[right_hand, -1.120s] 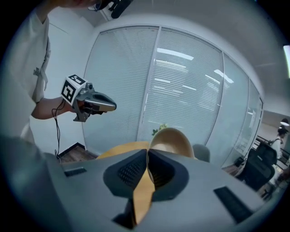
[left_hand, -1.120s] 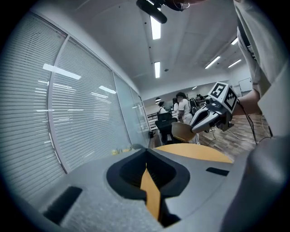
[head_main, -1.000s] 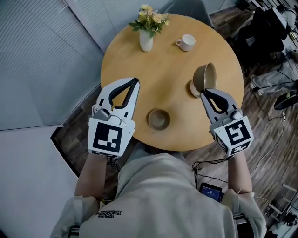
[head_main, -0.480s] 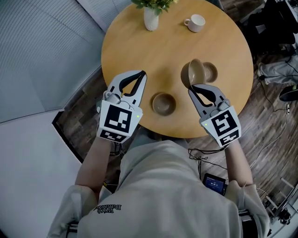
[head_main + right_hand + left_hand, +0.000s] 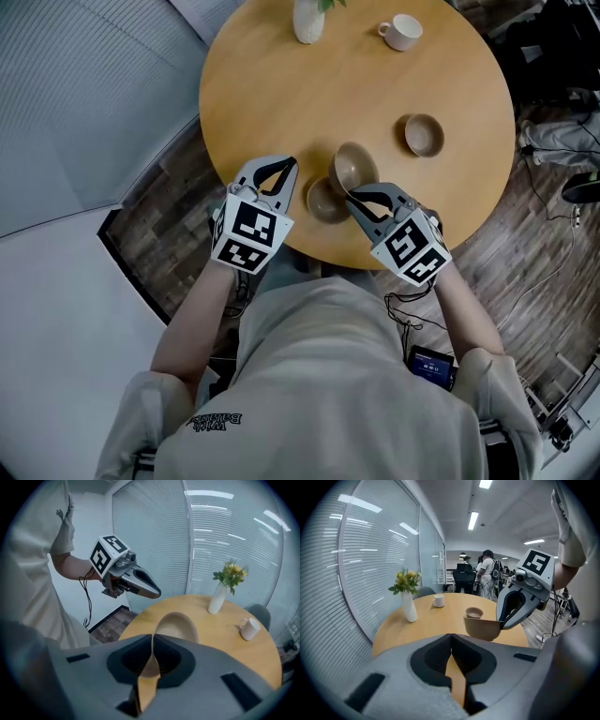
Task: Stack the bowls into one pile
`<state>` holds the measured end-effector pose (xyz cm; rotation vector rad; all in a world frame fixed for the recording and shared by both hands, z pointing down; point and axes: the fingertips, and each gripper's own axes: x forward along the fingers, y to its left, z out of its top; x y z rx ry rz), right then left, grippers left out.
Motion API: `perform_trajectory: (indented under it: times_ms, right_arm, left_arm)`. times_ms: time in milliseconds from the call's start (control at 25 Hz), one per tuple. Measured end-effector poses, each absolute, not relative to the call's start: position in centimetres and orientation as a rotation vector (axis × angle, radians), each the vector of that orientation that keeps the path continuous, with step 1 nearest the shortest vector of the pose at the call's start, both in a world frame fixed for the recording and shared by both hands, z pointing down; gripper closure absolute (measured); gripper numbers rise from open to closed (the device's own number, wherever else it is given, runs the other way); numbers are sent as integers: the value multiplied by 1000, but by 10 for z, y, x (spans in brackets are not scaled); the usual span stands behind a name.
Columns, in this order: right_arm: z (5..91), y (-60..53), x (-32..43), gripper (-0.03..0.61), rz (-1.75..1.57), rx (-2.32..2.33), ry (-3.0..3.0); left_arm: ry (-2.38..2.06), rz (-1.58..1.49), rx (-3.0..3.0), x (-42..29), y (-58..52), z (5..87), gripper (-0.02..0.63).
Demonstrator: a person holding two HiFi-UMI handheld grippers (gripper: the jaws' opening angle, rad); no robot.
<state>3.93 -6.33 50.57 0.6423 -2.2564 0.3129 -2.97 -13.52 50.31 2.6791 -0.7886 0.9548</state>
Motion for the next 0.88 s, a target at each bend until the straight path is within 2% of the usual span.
perform_trajectory:
  times_ms: [280,880]
  right_arm:
    - [550,-31,13,543,386,490,-2218]
    - [617,11,-4,541,226,391,-2037]
  left_arm:
    - [-747,1001,2572,-41,-120,550,593]
    - [-667,1064,2471,-48,-80,599,592]
